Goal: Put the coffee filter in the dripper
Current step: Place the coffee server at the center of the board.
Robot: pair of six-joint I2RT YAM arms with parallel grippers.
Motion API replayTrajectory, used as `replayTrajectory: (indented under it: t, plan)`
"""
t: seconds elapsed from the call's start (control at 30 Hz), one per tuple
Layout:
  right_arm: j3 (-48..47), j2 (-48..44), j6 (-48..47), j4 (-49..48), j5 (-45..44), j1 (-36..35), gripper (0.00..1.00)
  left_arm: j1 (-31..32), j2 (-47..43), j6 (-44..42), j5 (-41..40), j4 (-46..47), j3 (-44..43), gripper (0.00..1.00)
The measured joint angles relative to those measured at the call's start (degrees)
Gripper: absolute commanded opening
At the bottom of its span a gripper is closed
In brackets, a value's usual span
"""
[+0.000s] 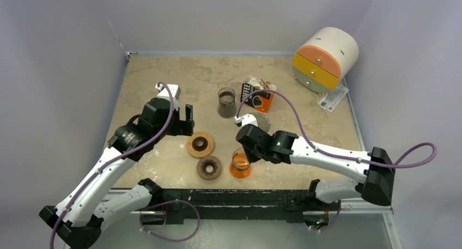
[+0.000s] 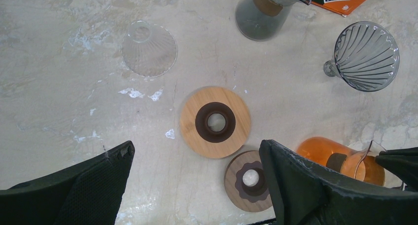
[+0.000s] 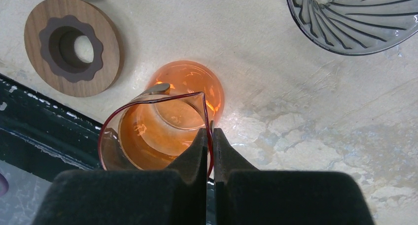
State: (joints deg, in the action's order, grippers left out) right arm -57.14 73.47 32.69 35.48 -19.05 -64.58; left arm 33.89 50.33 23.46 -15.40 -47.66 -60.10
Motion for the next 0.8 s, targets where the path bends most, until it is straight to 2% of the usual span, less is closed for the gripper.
replayTrajectory:
  t: [0.2,0.47,0.7,0.8]
  plan:
    - [0.3,0.4,0.5,-0.2,-0.8,-0.1,0.02,0.0,0.0,0.0,0.0,0.0,0.0,0.97]
    - [0.4,0.4,1.0,-0.3,-1.0,-0.3,0.17,0.0,0.0,0.0,0.0,0.0,0.0,0.99]
    - [0.4,0.4,1.5,-0.5,-1.0,-0.4,0.4,0.0,0.0,0.1,-0.3,0.0,0.0,1.0]
    - [0.3,0.4,1.9,-0.3,-1.0,-0.4,0.55,0.0,0.2,0.2,-0.4,0.0,0.0,1.0]
